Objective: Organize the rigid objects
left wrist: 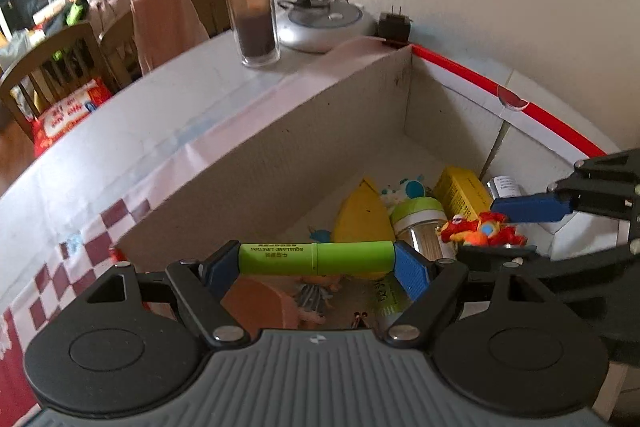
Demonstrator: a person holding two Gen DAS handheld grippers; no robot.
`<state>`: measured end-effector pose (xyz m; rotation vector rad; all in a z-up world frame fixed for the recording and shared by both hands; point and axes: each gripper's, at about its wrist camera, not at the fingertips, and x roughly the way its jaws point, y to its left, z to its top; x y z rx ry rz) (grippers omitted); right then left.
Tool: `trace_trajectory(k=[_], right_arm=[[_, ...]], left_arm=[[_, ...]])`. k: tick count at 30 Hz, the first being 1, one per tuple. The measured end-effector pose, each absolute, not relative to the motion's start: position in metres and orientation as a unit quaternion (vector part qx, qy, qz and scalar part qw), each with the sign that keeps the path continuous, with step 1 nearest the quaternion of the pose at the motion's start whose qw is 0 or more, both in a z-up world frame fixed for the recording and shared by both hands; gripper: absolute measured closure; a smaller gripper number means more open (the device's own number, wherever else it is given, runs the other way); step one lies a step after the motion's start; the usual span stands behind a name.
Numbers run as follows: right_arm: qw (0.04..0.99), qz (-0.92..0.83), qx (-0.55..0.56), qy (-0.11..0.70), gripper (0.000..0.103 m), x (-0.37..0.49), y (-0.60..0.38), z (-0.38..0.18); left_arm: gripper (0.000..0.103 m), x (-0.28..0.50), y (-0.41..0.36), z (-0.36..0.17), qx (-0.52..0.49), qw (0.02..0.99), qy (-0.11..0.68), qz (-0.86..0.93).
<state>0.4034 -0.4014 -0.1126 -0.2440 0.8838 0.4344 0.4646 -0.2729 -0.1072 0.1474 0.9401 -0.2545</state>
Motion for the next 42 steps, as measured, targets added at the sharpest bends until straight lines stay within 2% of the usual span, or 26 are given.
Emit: trace_trajectory(k=[8, 16, 25, 42], right_arm=[[0.866, 0.204, -0.119, 0.44, 0.065, 0.407, -0.404, -0.116], [0.862, 0.198, -0.094, 0.457, 0.062, 0.412, -0.413, -0.12], [0.871, 0.204, -0.071, 0.441, 0.053, 0.4, -0.419, -0.103], [0.9, 0.22, -0.041, 0.375, 0.032, 0.344, -0.417, -0.04]], left_arm=[[0.022, 0.477, -0.275, -0.123, 0.065, 0.856, 0.497, -0.126], [0.022, 0.478, -0.27, -0.12, 0.042, 0.852, 0.506, -0.131], [0.022, 0.457, -0.26, -0.101, 0.005, 0.865, 0.483, -0.139], [0.022, 0.379, -0.233, -0.043, -0.025, 0.912, 0.376, -0.16]])
